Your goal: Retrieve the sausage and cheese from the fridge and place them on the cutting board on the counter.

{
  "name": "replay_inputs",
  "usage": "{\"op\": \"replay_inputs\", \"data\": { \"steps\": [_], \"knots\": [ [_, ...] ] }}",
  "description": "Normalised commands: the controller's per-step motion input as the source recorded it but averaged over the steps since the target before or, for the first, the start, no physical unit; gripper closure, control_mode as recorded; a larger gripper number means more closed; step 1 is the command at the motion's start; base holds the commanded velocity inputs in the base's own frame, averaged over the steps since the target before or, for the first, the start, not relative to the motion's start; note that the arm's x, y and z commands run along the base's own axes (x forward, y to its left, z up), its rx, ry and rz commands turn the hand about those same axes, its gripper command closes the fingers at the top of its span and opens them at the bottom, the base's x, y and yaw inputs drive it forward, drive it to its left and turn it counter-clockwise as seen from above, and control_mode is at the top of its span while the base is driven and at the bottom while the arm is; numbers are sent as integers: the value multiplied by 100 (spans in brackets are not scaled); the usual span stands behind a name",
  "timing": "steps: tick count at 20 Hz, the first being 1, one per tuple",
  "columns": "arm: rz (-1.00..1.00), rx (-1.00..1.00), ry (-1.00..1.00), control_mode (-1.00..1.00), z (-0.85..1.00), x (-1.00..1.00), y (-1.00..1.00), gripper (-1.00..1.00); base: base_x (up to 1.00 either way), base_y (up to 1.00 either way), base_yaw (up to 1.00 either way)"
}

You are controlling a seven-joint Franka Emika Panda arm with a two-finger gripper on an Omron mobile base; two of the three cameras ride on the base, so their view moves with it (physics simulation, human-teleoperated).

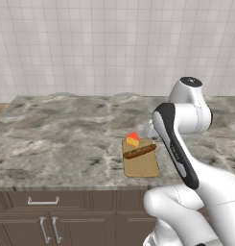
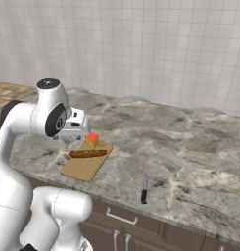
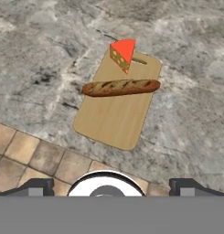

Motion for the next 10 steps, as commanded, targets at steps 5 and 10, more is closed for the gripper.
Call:
{"op": "replay_inputs", "data": {
  "steps": [5,10],
  "knots": [
    [0,0,-1,-100,0,0,0,-100,0,0,0],
    [0,0,0,100,-3,0,-2,-100,0,0,0]
  ]
}}
